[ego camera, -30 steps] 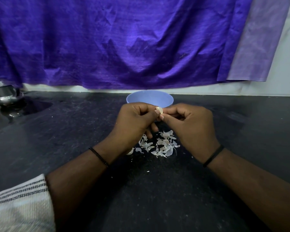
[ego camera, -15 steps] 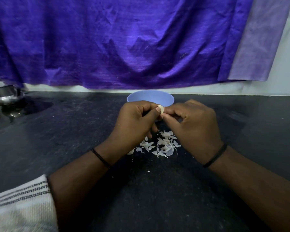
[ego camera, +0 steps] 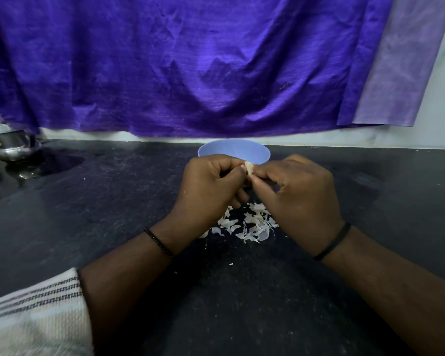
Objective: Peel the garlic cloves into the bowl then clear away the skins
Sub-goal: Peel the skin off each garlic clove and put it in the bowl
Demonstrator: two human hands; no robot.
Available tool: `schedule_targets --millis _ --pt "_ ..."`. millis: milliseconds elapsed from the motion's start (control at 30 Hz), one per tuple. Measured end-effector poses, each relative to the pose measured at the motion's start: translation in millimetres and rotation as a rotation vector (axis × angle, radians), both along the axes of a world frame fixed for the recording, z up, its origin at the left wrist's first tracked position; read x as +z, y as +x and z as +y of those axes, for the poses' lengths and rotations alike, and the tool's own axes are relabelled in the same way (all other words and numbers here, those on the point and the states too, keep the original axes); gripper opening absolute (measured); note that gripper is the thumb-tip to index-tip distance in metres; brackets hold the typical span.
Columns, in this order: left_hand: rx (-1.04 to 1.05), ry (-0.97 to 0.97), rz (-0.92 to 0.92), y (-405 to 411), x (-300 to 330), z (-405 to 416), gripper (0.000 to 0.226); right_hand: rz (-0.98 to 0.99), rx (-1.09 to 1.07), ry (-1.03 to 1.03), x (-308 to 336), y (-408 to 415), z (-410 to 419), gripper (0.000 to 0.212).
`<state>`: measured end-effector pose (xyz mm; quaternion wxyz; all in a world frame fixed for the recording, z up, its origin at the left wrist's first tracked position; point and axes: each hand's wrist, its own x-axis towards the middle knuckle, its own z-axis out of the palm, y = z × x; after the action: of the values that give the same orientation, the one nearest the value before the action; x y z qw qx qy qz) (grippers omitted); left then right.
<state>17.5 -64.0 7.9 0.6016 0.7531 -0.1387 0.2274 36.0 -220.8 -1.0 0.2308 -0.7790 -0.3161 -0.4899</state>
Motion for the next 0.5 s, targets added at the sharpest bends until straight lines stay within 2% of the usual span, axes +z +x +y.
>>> schedule_targets --millis 200,367,433,500 --pt "-0.032 0.025 0.021 -0.2 1.6 0.6 0.021 0.032 0.012 0.031 1.2 1.0 -1.2 0.016" --pt "0.008 0.073 -0.016 -1.0 0.7 1.4 0.020 0.023 -0.007 0.001 0.2 0.7 0.1 0.019" --pt "0.031 0.140 -0.064 -1.1 1.1 3.3 0.020 0.014 -0.018 -0.002 0.5 1.1 0.0 0.020" --pt "0.092 0.289 -0.185 -0.4 1.9 6.5 0.022 -0.006 -0.016 -0.003 1.4 1.3 0.1 0.021"
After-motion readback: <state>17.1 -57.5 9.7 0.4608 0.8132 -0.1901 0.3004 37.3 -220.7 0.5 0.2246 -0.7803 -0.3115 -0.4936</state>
